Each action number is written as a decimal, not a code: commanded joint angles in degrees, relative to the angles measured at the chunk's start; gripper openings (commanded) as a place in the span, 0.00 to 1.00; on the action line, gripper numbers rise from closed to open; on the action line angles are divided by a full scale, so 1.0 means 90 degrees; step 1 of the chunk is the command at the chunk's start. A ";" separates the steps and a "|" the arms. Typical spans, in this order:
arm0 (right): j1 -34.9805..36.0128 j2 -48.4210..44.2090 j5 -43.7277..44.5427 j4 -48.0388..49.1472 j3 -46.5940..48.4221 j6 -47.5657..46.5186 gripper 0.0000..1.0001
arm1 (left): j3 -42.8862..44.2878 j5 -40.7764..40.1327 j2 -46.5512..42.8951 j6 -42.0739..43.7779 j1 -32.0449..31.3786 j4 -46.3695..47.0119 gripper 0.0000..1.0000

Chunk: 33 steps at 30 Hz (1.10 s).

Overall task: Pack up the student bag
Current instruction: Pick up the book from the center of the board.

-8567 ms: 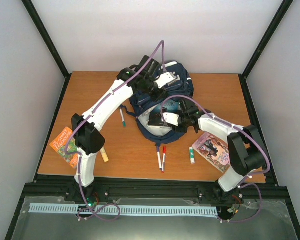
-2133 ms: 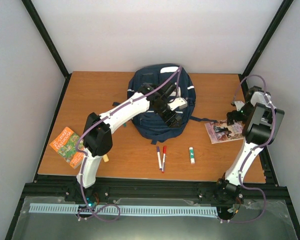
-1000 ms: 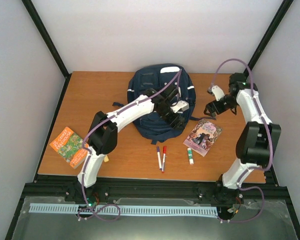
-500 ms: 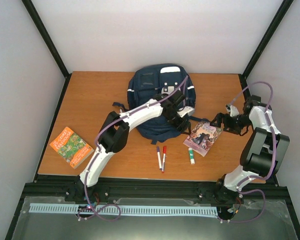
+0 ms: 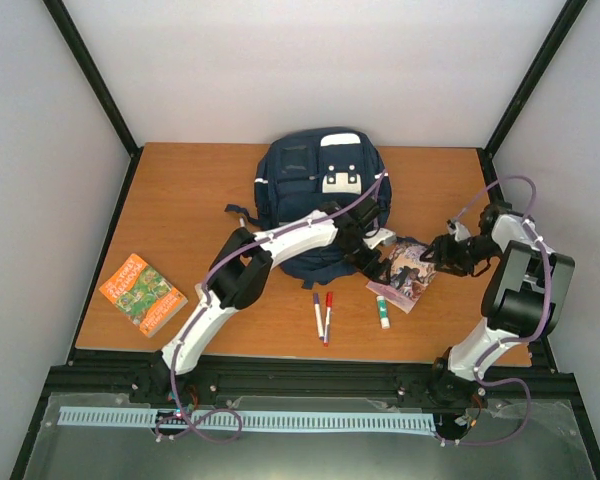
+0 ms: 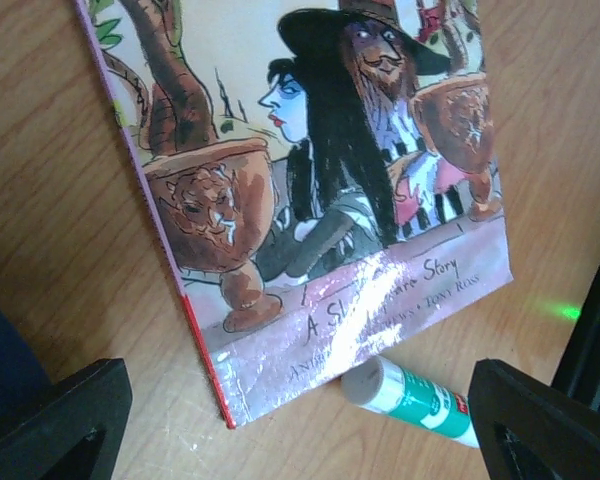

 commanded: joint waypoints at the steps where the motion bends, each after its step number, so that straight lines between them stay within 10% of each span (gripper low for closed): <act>1: -0.0013 0.0284 0.0188 0.0191 -0.0150 0.0140 0.49 | 0.0301 -0.0439 0.0252 -0.0367 0.0001 0.0167 0.96; 7: -0.0013 0.0908 0.0296 0.0103 -0.0077 -0.0132 0.28 | 0.0604 -0.0375 0.0655 -0.0867 0.0001 0.0300 0.94; 20: -0.0005 0.1435 0.1066 0.0300 -0.0267 0.0032 0.22 | 0.0558 0.0889 0.1037 -0.1471 0.0001 0.0720 0.95; 33: 0.0023 0.1437 0.1088 0.0311 -0.0287 0.0002 0.22 | 0.0763 0.2815 0.1412 -0.1810 0.0129 0.1556 0.61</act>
